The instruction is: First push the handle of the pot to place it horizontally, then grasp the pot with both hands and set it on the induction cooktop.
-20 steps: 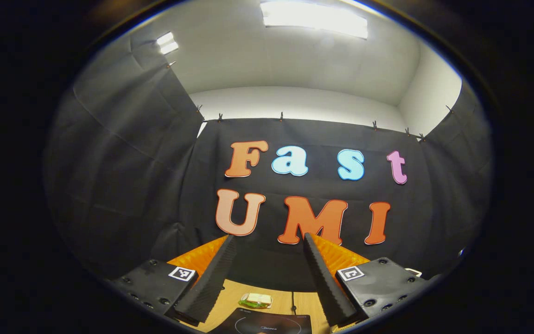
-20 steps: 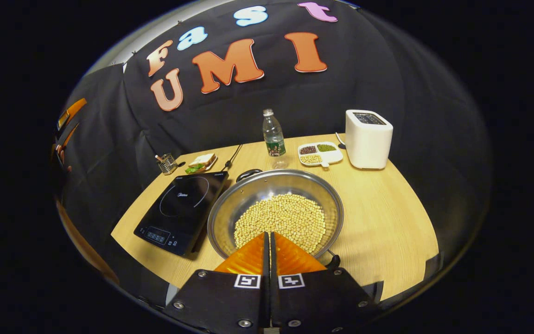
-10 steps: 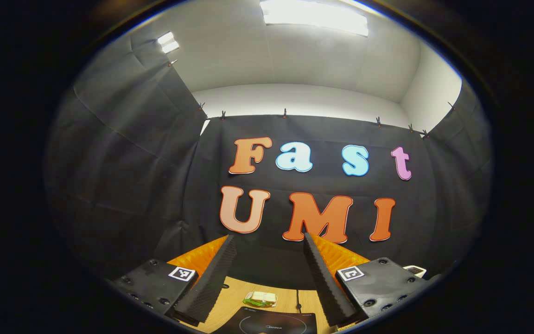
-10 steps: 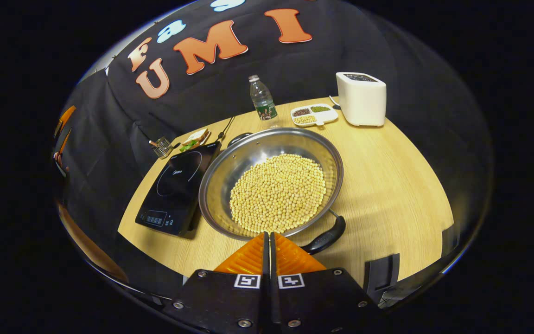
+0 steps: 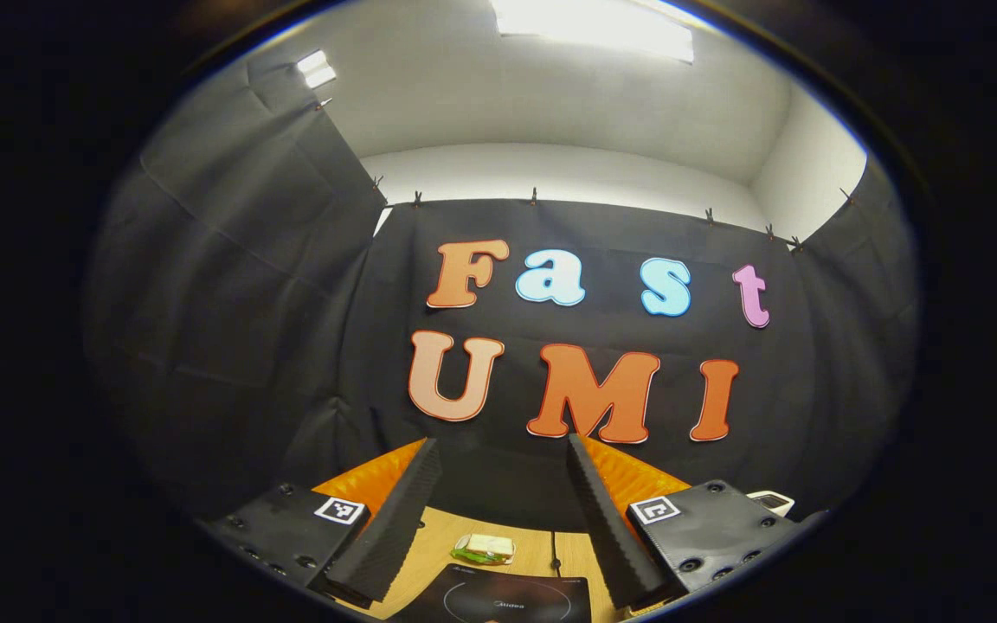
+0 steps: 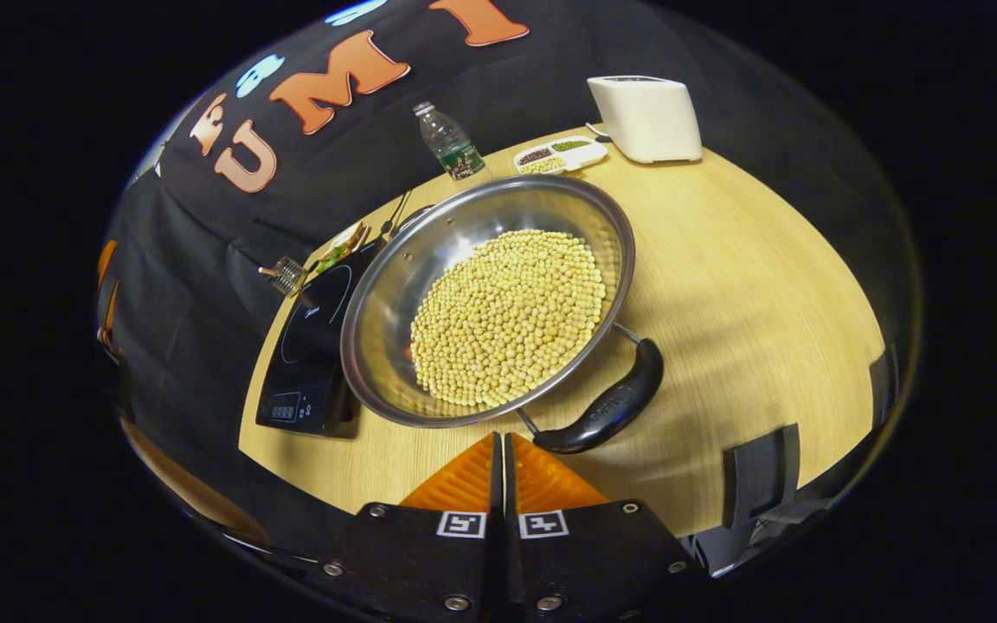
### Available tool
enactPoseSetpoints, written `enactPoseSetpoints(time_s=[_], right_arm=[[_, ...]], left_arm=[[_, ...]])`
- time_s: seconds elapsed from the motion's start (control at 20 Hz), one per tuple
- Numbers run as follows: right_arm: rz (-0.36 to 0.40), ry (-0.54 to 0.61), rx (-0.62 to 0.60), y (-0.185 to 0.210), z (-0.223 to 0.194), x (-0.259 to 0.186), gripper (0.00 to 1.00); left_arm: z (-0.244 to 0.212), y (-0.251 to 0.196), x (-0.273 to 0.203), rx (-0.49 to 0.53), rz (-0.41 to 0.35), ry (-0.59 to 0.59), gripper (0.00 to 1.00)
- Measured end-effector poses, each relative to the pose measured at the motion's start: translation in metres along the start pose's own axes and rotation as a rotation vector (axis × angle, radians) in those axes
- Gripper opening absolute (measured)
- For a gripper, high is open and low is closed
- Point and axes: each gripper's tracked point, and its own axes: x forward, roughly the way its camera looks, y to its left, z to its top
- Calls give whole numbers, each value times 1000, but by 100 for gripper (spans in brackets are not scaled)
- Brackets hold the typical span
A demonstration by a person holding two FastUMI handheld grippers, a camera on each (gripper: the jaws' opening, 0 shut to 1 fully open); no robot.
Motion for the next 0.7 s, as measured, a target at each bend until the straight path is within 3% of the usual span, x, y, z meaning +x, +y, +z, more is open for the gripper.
enactPoseSetpoints(time_s=[0.2,0.7], right_arm=[[-45,41,11,-12,0,17,0],[-184,18,-42,-67,40,22,0]], left_arm=[[-5,5,3,10,17,15,96],[-4,-12,-1,38,-7,14,95]])
